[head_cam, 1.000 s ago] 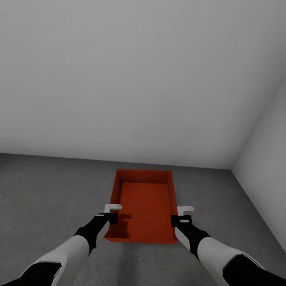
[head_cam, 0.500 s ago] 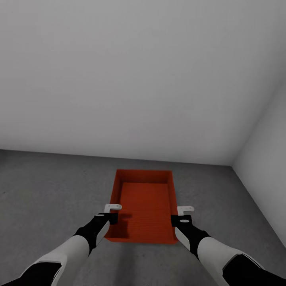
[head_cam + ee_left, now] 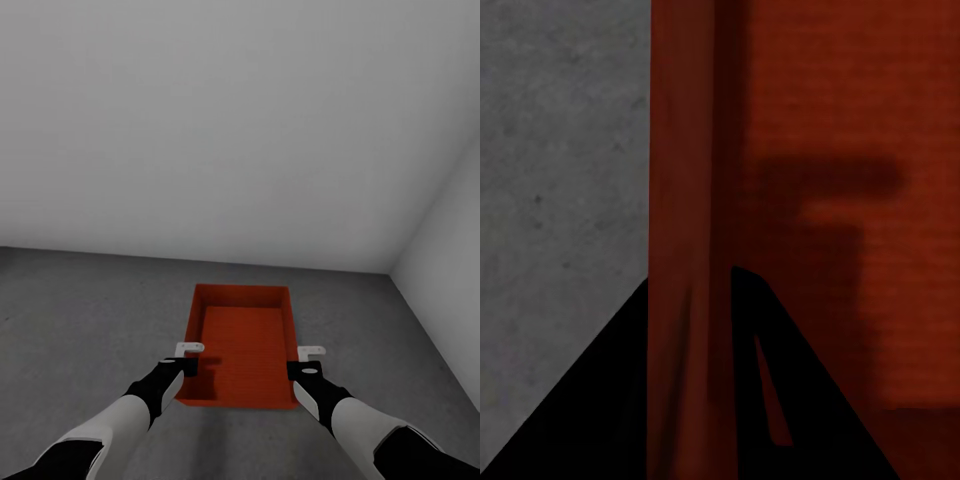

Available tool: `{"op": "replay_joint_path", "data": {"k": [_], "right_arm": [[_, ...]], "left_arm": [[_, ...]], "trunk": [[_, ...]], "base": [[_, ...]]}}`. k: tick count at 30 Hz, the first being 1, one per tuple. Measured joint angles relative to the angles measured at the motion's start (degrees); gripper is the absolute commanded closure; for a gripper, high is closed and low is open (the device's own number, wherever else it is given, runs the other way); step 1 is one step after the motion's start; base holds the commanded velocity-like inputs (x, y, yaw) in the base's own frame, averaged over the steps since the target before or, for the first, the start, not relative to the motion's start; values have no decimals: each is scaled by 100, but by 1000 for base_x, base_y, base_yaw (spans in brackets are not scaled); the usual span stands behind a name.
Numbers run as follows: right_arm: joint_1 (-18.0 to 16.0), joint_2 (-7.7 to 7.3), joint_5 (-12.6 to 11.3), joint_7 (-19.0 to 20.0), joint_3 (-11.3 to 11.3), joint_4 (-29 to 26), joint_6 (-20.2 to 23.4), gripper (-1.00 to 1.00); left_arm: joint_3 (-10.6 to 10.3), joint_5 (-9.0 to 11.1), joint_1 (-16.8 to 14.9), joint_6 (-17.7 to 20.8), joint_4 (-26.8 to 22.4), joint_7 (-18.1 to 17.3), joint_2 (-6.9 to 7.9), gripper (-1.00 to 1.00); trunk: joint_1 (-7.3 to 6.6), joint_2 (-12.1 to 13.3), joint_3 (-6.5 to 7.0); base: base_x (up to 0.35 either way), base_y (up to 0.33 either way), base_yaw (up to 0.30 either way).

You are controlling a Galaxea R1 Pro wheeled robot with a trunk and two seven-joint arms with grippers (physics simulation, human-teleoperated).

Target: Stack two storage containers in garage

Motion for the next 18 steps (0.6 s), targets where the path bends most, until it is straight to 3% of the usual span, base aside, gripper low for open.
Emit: {"op": "replay_joint_path", "data": {"k": [18], "right_arm": [[0,-1,0,0,0,-1,0,100]], "left_arm": [[0,0,0,0,0,0,0,100]], "trunk": [[0,0,-166]], "base": [[0,0,0]]}}
